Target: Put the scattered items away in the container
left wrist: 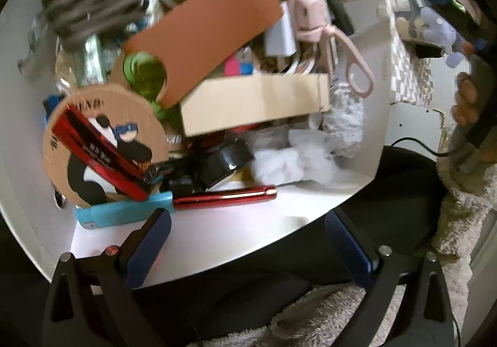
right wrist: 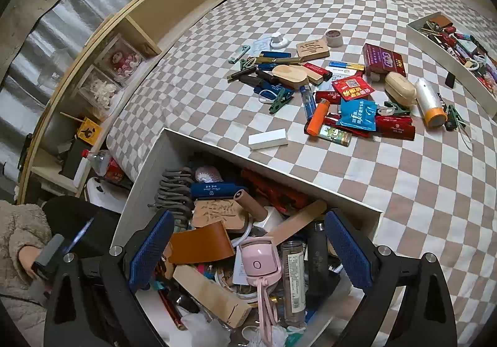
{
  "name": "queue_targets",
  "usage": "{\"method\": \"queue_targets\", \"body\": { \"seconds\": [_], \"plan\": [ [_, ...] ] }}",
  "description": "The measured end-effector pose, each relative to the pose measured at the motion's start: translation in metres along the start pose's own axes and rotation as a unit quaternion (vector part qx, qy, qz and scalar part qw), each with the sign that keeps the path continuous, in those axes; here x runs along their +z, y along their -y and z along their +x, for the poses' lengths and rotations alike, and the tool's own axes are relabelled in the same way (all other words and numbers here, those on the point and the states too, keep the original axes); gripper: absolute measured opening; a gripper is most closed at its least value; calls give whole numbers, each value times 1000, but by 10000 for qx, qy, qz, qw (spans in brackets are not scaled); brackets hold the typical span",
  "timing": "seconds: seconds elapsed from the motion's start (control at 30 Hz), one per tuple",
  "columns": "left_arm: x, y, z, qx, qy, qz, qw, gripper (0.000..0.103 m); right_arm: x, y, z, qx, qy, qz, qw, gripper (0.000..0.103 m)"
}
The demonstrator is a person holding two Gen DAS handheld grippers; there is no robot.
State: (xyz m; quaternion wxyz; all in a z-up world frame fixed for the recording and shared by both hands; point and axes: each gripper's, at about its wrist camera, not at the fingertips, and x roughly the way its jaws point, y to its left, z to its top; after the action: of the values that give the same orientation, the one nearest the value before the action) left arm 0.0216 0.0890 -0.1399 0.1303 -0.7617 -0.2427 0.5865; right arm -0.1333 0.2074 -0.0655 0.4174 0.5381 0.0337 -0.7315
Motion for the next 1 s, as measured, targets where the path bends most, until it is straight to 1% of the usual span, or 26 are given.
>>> {"method": "queue_targets", "body": {
  "seconds": [0.1,0.17,0.33,0.47,0.57,0.63,0.7,0.8,0.87,0.93,0.97,1.0],
  "plan": [
    [2,2,-11,85,191,112,9997,100,1,0,-1,-13,18,18,10000,97],
    [2,2,-16,207,286,191,9992,100,1,0,-1,-16,29,22,10000,97],
    [2,-12,-28,449,538,416,9967,100,2,-1,-2,-45,46,9,10000,97],
    [5,-8,-39,560,908,666,9921,100,4,-3,-5,-60,83,8,9999,97],
    [8,-6,-52,662,1286,857,9858,100,5,-4,-8,-119,138,22,9998,97],
    [11,-2,-60,764,1559,984,9799,100,5,-6,-10,-173,189,43,9997,97],
    [15,6,-69,924,1905,1157,9705,100,5,-9,-13,-216,252,15,9994,97],
    [18,15,-80,1034,2277,1312,9593,100,6,-14,-19,-374,376,-84,9986,97],
    [20,15,-88,1028,2419,1363,9552,100,5,-18,-24,-427,456,-123,9980,97],
    [21,17,-93,987,2508,1374,9531,100,6,-20,-28,-427,532,-131,9976,97],
    [22,18,-96,979,2572,1390,9513,100,6,-22,-30,-438,570,-139,9973,99],
    [22,20,-100,1006,2666,1421,9480,100,6,-23,-31,-463,603,-155,9970,103]
  ]
}}
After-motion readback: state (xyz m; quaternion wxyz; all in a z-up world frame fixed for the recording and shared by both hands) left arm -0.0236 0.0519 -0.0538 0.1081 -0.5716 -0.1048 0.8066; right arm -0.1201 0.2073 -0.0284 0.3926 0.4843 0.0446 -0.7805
